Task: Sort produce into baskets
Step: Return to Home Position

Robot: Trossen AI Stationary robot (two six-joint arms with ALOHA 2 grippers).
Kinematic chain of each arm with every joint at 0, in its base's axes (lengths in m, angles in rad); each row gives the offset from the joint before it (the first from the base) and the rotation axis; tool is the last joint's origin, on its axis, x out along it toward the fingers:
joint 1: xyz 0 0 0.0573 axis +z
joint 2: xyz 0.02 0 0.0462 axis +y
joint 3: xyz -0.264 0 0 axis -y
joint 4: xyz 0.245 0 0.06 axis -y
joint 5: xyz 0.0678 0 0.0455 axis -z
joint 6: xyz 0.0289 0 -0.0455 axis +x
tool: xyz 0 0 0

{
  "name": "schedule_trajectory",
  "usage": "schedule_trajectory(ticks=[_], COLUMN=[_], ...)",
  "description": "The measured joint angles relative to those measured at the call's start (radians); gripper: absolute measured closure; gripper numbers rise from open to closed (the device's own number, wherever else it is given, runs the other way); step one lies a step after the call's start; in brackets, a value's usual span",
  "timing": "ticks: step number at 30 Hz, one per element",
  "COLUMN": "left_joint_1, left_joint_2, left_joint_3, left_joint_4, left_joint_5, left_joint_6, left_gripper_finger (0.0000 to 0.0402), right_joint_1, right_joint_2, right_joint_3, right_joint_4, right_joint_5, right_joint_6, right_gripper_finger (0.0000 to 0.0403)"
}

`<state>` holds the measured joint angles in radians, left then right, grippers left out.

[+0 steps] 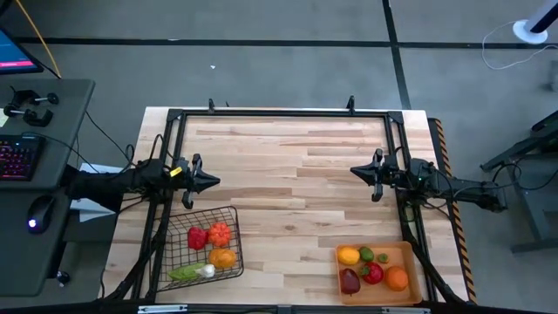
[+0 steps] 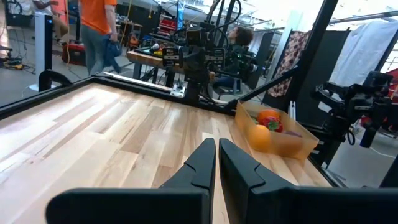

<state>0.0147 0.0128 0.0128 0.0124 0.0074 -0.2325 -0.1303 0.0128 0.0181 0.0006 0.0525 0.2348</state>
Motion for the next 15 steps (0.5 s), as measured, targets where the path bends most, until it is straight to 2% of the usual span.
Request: schedule_trajectory(ticks=[15], left_joint_1=[0.000], left_joint_2=[0.000], left_joint_3=[0.000], left_joint_4=[0.000], left_joint_5=[0.000], left_joint_6=[0.000], left_gripper_finger=[0.0392], right_joint_1=[0.000], right_joint_2=[0.000], right_joint_3=[0.000], right_joint_4=[0.000], right_joint_5=[0.000], right_joint_6=[0.000], right_gripper_finger=[0.0402])
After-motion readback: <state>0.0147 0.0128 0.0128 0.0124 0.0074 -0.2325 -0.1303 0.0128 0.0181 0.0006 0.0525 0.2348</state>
